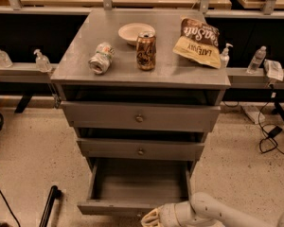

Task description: Close bottom drawer

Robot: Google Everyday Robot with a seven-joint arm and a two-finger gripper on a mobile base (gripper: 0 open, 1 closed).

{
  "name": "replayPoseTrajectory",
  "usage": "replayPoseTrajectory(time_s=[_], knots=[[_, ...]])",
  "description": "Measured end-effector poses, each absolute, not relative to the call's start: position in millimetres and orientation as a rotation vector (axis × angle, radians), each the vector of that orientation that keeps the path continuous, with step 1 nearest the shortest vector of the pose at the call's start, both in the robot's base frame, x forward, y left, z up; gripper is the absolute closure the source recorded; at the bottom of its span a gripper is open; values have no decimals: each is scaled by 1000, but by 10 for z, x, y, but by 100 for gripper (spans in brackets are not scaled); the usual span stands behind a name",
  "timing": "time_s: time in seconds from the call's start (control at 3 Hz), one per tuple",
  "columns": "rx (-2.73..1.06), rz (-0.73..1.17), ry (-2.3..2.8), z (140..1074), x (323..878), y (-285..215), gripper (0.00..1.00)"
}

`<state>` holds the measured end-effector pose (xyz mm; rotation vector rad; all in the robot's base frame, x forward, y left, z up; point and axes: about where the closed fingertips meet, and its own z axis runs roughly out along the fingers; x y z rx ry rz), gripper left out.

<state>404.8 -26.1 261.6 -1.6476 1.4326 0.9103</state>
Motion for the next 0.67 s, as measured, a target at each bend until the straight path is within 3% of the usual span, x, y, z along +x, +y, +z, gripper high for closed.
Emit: replayPoseTrajectory(time_s=[0.67], knots=[[-1702, 861, 1517, 2457, 4039, -169, 100]])
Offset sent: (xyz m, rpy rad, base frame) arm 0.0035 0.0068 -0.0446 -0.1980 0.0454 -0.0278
